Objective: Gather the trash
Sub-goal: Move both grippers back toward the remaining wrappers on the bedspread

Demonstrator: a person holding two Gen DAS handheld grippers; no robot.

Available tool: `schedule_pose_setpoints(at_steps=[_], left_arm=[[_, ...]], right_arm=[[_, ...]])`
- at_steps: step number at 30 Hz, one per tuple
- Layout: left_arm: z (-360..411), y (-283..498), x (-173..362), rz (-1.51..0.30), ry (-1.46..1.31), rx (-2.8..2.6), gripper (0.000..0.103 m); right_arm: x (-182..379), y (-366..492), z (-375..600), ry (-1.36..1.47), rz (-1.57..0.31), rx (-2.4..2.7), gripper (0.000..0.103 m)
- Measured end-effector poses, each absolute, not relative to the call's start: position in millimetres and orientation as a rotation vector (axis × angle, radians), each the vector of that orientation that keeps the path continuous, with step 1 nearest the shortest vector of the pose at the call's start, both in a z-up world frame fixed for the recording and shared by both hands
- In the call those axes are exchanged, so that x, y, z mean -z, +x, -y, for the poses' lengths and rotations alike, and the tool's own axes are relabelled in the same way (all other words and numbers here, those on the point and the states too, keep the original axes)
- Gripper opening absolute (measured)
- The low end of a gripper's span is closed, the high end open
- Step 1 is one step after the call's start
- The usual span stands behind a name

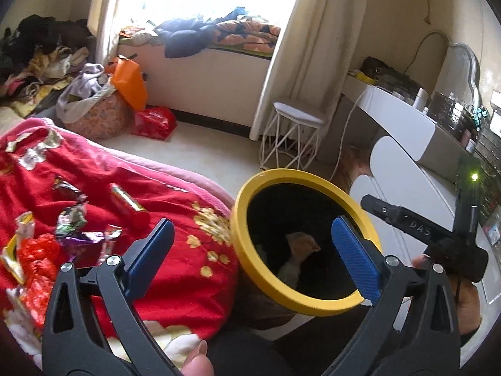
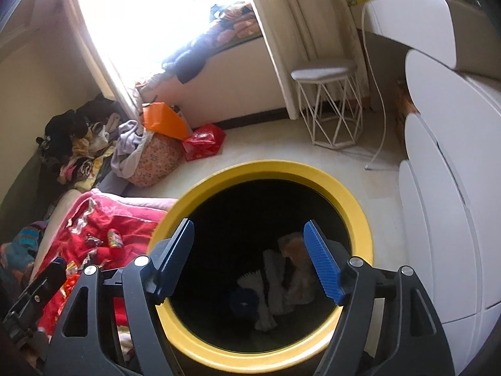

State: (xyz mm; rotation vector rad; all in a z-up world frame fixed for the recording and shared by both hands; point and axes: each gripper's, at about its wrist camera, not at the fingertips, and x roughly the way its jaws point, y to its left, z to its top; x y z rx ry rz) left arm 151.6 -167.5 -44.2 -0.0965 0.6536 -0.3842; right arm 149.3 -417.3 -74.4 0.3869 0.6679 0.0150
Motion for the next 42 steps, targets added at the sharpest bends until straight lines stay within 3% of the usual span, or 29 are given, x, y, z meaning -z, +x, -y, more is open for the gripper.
schedule_pose_setpoints(at_steps=[42], left_arm=[[25.5, 117.6, 9.7, -0.505, -0.195, 0.106, 0.093]], right_arm=[[33.8, 116.8, 230.7, 0.127, -0.616, -0.433, 0.075]])
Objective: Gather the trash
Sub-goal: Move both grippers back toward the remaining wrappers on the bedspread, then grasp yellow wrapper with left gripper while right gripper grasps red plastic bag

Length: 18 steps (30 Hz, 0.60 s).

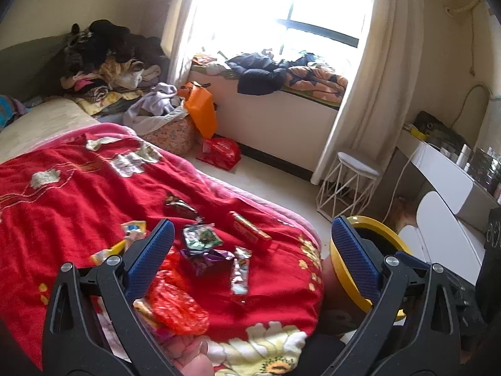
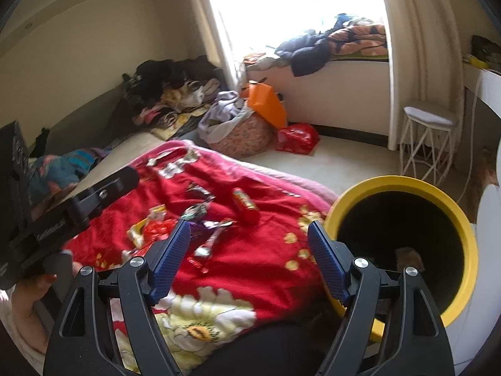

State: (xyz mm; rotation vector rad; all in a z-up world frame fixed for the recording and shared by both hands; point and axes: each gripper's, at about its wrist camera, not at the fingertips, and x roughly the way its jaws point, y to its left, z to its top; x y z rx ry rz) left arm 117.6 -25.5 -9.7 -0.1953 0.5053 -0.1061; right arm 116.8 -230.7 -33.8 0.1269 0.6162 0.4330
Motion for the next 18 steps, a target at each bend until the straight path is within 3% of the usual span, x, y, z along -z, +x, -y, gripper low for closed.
schedule_pose_setpoints(at_steps=[18], left_arm=[[-44.4, 114.0, 13.9, -0.508, -0.282, -0.016, 0.093]], right_arm=[[37.3, 107.5, 162.9, 0.038, -0.647, -0.562, 0.075]])
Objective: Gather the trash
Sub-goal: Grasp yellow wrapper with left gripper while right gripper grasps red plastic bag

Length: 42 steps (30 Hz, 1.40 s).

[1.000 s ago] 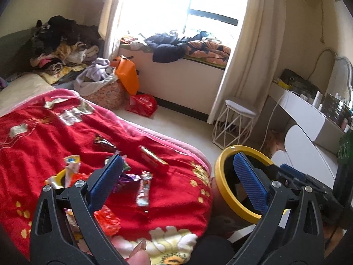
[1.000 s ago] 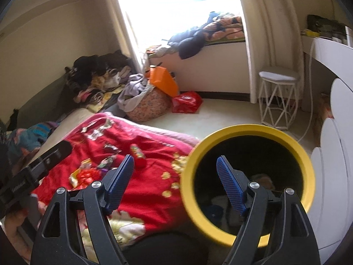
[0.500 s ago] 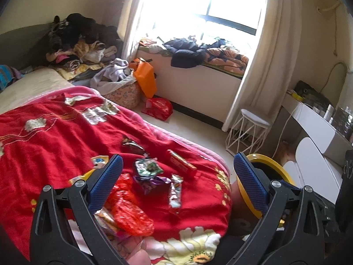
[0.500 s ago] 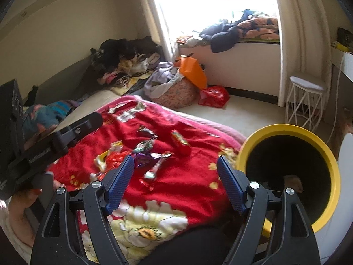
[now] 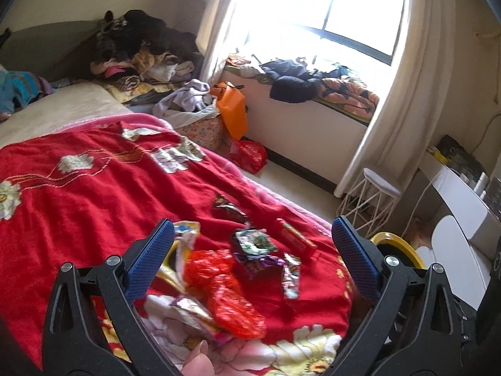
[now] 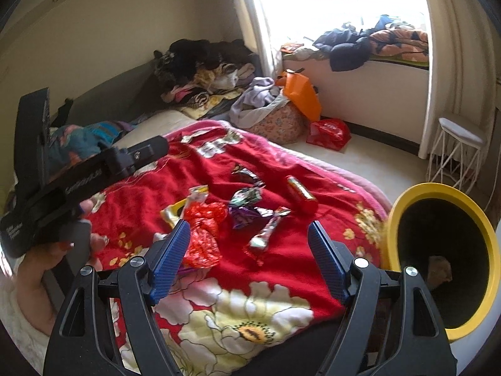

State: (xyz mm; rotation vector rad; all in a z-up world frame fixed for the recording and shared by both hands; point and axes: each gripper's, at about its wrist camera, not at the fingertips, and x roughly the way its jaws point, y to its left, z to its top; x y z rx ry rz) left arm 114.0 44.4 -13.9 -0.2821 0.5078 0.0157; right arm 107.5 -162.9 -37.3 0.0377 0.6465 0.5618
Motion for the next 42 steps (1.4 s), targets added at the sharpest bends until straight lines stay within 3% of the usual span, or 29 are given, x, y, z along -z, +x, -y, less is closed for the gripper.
schedule_pose_setpoints(at_steps=[16, 20, 25, 32, 37, 42], left_arm=[[-127.0, 118.0, 61.9, -0.668, -0.397, -0.170, 0.093], [-138.0, 119.1, 78.4, -0.702, -0.437, -0.173, 0.092], [-141.8, 121.8, 91.7, -0.733, -0.482, -0.151, 0.074], [-137.6, 131.8, 112.0, -0.788, -0.577, -0.067, 0.054], [-136.9, 140.5, 127.6, -0.825, -0.618, -0.054, 0.039], [-138.3, 146.6, 134.2, -0.833, -0.664, -0.046, 0.035]], right_arm=[[72.7, 117.4, 88.5, -0.088, -0.770, -0.710, 0.074], [84.6, 121.2, 72.1, -0.122, -0.803, -0.727, 0.065], [96.3, 128.4, 61.4, -0.141, -0.834, -0.729, 0.054], [109.6, 137.3, 67.1, -0.097, -0.889, -0.756, 0.020], [109.0, 137.4, 78.7, -0.060, -0.891, -0.750, 0.014], [106.2, 136.5, 85.5, -0.042, -0.888, -0.751, 0.013]])
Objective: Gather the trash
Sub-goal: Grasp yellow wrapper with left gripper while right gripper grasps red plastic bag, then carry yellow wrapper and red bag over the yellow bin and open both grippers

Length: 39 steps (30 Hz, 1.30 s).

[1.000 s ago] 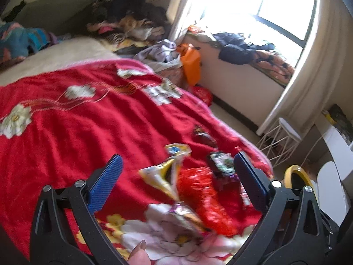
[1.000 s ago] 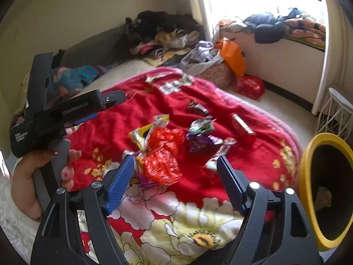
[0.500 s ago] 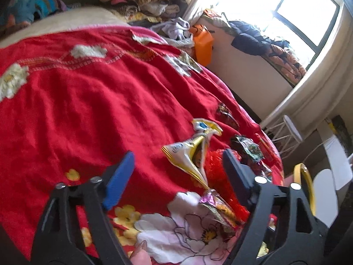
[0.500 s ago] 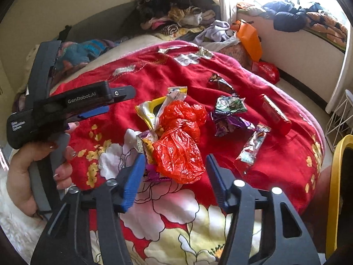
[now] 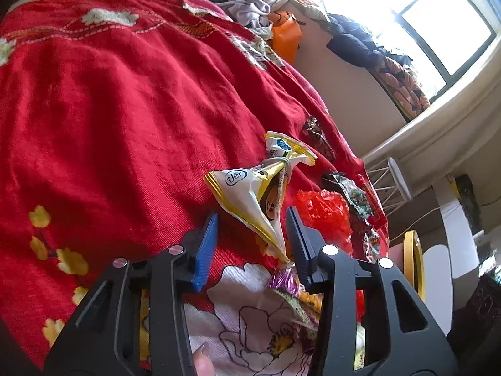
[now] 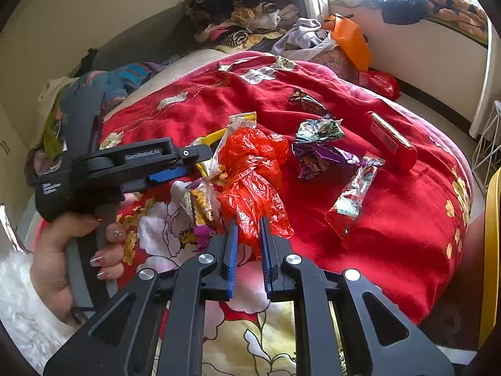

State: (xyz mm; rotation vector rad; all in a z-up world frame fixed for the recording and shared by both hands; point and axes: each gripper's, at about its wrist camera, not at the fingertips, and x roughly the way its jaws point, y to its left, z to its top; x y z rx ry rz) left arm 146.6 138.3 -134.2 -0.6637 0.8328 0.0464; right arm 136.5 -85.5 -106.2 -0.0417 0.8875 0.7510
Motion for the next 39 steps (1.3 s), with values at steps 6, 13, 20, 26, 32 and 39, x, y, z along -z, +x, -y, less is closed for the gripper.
schedule_pose_setpoints(at_steps=[6, 13, 20, 26, 32, 39], left_arm=[[-140.3, 152.3, 138.9, -0.828, -0.715, -0.039, 0.017], [-132.5, 145.4, 118.4, -0.760, -0.676, -0.007, 0.011], [-120.0, 132.5, 82.8, -0.666, -0.562, 0.000, 0.010], [-111.5, 123.1, 60.0, -0.620, -0.504, 0.010, 0.010], [-103.9, 118.1, 42.9, -0.592, -0.464, 0.020, 0.010], [-93.6, 112.5, 24.8, -0.562, -0.437, 0.041, 0.010]], right_arm=[[102.7, 132.0, 90.1, -0.039, -0.875, -0.752, 0.011], [94.2, 128.3, 94.8, -0.030, -0.847, -0.757, 0.009], [80.1, 121.8, 101.5, -0.014, -0.802, -0.764, 0.008], [63.7, 113.5, 108.2, -0.010, -0.753, -0.777, 0.008], [49.1, 107.7, 115.2, -0.003, -0.715, -0.782, 0.007], [32.7, 106.1, 133.5, 0.024, -0.670, -0.748, 0.007]])
